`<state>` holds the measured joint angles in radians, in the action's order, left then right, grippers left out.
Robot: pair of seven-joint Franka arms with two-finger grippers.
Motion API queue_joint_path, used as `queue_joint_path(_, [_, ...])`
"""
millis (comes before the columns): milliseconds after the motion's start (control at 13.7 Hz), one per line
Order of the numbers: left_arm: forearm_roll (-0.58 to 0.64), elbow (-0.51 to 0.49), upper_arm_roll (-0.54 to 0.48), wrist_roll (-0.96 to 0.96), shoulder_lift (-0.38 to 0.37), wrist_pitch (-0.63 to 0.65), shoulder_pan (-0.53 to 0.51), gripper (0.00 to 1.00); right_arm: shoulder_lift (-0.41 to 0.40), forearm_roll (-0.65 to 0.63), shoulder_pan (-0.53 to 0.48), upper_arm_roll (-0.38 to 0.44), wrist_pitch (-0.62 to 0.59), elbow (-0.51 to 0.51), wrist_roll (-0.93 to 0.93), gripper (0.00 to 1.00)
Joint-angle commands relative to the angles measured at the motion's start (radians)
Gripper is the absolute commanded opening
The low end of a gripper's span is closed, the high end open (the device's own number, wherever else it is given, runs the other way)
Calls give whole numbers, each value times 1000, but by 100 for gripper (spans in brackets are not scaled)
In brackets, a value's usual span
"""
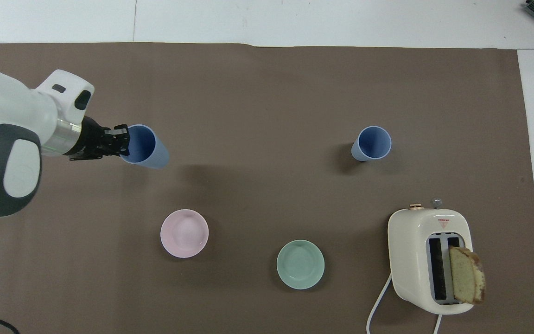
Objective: Stack blue cups with both arms
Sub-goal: 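Carry the blue cup with the left gripper toward the table center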
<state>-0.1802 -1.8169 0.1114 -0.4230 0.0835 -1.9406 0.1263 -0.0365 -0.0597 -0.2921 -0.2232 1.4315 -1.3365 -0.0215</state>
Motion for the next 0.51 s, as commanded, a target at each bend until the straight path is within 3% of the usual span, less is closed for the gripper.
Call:
queue_joint_path(0, [-7, -2, -18, -94, 8, -52, 94, 0, 23, 15, -7, -1, 14, -29, 11, 100])
queue_joint_path(146, [-8, -8, -18, -152, 27, -101, 162, 0, 23, 15, -7, -2, 14, -29, 11, 100])
queue_joint_path(439, [7, -2, -19, -249, 146, -276, 274, 0, 23, 15, -7, -1, 14, -29, 12, 100])
